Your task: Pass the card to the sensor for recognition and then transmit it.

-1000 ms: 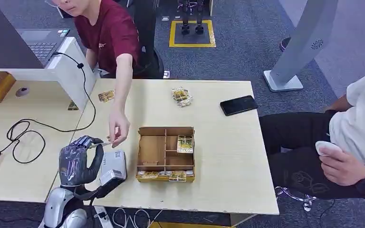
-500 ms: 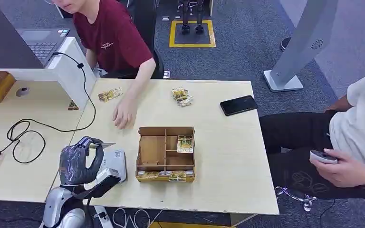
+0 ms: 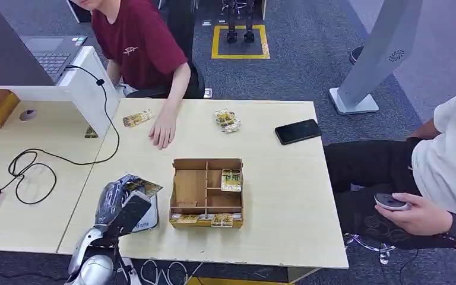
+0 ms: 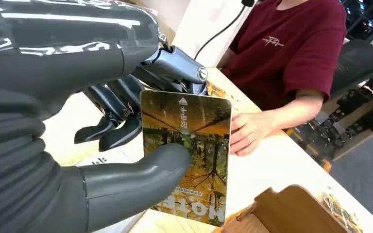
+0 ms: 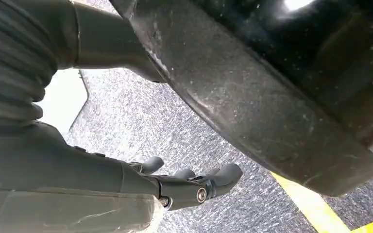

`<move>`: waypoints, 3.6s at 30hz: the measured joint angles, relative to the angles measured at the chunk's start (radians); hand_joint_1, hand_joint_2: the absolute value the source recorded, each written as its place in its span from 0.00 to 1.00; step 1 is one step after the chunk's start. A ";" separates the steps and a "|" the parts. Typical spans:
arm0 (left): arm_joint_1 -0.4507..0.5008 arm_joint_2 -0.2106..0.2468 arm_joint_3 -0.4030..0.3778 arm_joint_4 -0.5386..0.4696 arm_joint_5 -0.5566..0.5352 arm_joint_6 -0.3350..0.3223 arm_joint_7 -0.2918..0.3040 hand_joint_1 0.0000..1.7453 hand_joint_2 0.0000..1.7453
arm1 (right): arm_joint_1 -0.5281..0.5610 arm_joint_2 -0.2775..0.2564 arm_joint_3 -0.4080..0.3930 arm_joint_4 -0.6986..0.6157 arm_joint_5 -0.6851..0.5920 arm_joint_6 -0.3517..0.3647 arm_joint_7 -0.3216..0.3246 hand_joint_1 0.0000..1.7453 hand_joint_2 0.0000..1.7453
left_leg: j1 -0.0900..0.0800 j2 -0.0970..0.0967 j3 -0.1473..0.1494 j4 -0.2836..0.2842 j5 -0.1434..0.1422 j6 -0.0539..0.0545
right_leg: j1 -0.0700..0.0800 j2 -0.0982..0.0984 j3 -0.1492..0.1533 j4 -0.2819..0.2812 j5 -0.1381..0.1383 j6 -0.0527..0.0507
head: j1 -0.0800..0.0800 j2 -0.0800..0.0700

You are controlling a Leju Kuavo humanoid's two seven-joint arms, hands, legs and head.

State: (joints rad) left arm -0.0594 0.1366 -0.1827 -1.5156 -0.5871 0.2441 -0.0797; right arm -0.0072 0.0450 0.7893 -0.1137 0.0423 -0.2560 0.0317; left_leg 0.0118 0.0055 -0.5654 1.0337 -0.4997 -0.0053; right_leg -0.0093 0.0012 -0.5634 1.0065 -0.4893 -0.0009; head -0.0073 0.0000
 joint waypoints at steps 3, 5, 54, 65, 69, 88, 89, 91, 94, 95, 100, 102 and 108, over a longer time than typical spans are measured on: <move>-0.001 -0.002 0.001 0.000 0.040 -0.033 0.024 1.00 1.00 | 0.000 0.001 0.000 0.002 -0.002 -0.002 0.000 0.00 1.00 | 0.000 0.000 0.000 0.000 0.000 0.000 | 0.000 0.000 0.000 0.000 0.000 0.000 | 0.000 0.000; -0.002 -0.002 0.003 0.000 0.061 -0.054 0.050 1.00 1.00 | 0.000 0.002 0.000 0.003 -0.002 -0.005 0.000 0.00 1.00 | 0.000 0.000 0.000 0.000 0.000 0.000 | 0.000 0.000 0.000 0.000 0.000 0.000 | 0.000 0.000; -0.035 -0.030 0.156 0.278 0.118 0.015 0.154 1.00 1.00 | 0.003 0.005 0.041 -0.006 0.040 -0.029 0.019 0.00 1.00 | 0.000 0.000 0.000 0.000 0.000 0.000 | 0.000 0.000 0.001 0.001 0.000 0.000 | 0.000 0.000; -0.030 -0.055 0.124 0.089 0.192 0.011 -0.047 1.00 1.00 | 0.004 0.005 0.042 -0.006 0.023 -0.035 0.019 0.00 1.00 | 0.000 -0.001 0.000 0.000 0.001 0.000 | 0.000 0.000 0.000 0.001 0.000 0.000 | 0.000 0.000; -0.064 -0.054 0.100 0.016 0.190 0.056 -0.067 1.00 1.00 | 0.004 0.005 0.042 -0.006 0.025 -0.031 0.018 0.00 1.00 | 0.000 0.000 0.000 0.000 0.001 0.000 | 0.000 0.000 0.001 0.001 0.000 0.000 | 0.000 0.000; -0.140 -0.027 0.095 0.002 0.018 0.229 -0.144 1.00 1.00 | 0.001 0.005 0.060 -0.007 0.055 -0.008 0.023 0.00 1.00 | 0.000 0.000 0.000 0.000 0.001 -0.001 | 0.000 0.000 0.000 0.001 0.000 0.000 | 0.000 0.000; -0.141 -0.026 0.095 0.002 0.018 0.229 -0.144 1.00 1.00 | 0.001 0.005 0.060 -0.007 0.055 -0.008 0.023 0.00 1.00 | 0.000 0.000 0.000 0.000 0.001 -0.001 | 0.000 0.000 0.000 0.001 0.000 0.000 | 0.000 0.000; -0.141 -0.026 0.095 0.002 0.017 0.229 -0.144 1.00 1.00 | 0.001 0.005 0.060 -0.007 0.055 -0.007 0.023 0.00 1.00 | 0.000 0.000 0.000 0.000 0.001 -0.001 | 0.000 0.000 0.000 0.001 0.000 0.000 | 0.000 0.000; -0.142 -0.025 0.095 0.002 0.015 0.229 -0.144 1.00 1.00 | 0.001 0.005 0.060 -0.007 0.055 -0.008 0.023 0.00 1.00 | 0.000 0.000 0.000 0.000 0.001 -0.001 | 0.000 0.000 0.000 0.001 0.000 0.000 | 0.000 0.000; -0.142 -0.025 0.095 0.003 0.015 0.229 -0.144 1.00 1.00 | 0.001 0.005 0.060 -0.007 0.055 -0.007 0.023 0.00 1.00 | 0.000 0.000 0.000 0.000 0.001 -0.001 | 0.000 0.000 0.000 0.001 0.000 0.000 | 0.000 0.000; -0.169 -0.011 0.093 0.036 -0.251 0.357 -0.108 1.00 1.00 | 0.001 0.002 0.069 -0.013 0.072 0.000 0.024 0.00 1.00 | 0.000 -0.001 0.000 0.000 0.001 -0.001 | 0.000 0.000 0.000 0.001 0.000 0.000 | 0.000 0.000; -0.197 0.002 0.092 0.073 -0.352 0.402 -0.093 1.00 1.00 | -0.001 -0.001 0.077 -0.018 0.080 0.004 0.024 0.00 1.00 | 0.000 -0.001 0.000 0.000 0.001 -0.001 | 0.000 0.000 0.000 0.001 0.001 -0.001 | 0.000 0.000; -0.271 0.024 0.089 0.187 -0.428 0.424 -0.075 1.00 1.00 | -0.002 -0.008 0.087 -0.027 0.080 0.011 0.022 0.00 1.00 | 0.000 0.000 0.001 0.000 0.002 -0.002 | 0.000 0.000 0.000 0.001 0.002 -0.002 | 0.000 0.000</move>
State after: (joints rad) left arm -0.3301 0.1602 -0.0935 -1.3284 -1.0155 0.6684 -0.1545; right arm -0.0095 0.0366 0.8766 -0.1404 0.1225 -0.2453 0.0538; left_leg 0.0121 0.0052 -0.5649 1.0339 -0.4975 -0.0076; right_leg -0.0090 0.0010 -0.5633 1.0077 -0.4876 -0.0031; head -0.0072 0.0000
